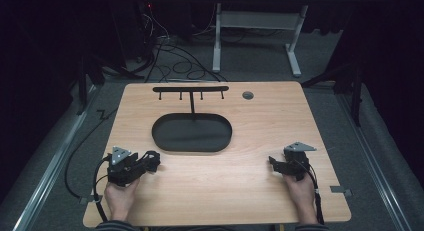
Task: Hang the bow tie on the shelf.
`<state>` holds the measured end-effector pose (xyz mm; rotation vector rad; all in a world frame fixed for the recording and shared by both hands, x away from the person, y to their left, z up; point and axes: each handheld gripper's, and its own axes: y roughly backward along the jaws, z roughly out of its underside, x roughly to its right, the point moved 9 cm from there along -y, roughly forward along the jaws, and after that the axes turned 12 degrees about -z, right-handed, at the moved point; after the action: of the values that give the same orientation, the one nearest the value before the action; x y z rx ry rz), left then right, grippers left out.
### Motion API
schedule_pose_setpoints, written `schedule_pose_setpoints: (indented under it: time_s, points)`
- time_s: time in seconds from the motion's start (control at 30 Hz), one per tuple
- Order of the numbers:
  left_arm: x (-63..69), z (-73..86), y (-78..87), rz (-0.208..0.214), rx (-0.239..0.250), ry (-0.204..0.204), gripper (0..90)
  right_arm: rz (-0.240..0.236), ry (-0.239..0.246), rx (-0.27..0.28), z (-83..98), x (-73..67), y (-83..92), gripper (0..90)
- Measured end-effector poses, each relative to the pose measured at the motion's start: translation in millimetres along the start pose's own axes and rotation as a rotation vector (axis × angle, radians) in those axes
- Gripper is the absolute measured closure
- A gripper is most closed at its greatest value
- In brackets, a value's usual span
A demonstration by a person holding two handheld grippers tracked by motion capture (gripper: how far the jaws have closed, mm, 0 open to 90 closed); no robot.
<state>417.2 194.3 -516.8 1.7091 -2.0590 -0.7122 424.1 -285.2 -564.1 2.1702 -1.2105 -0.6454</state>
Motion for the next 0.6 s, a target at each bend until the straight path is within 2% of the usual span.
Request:
schedule_pose_setpoints:
  time_s: [0.1, 0.43, 0.6]
  points:
    - [-1.2, 1.4, -4.1, -0.005, -0.006, 0.006, 52.9, 0.000, -0.002, 0.001, -0.1, -0.1, -0.1, 32.4]
    - [-1.2, 5.8, -16.3, -0.018, -0.023, -0.014, 54.3, 0.000, -0.002, 0.001, -0.1, -0.1, -0.1, 32.5]
    - [-1.7, 9.0, -22.4, -0.020, -0.036, -0.008, 56.4, 0.000, -0.002, 0.001, -0.1, -0.1, -0.1, 32.5]
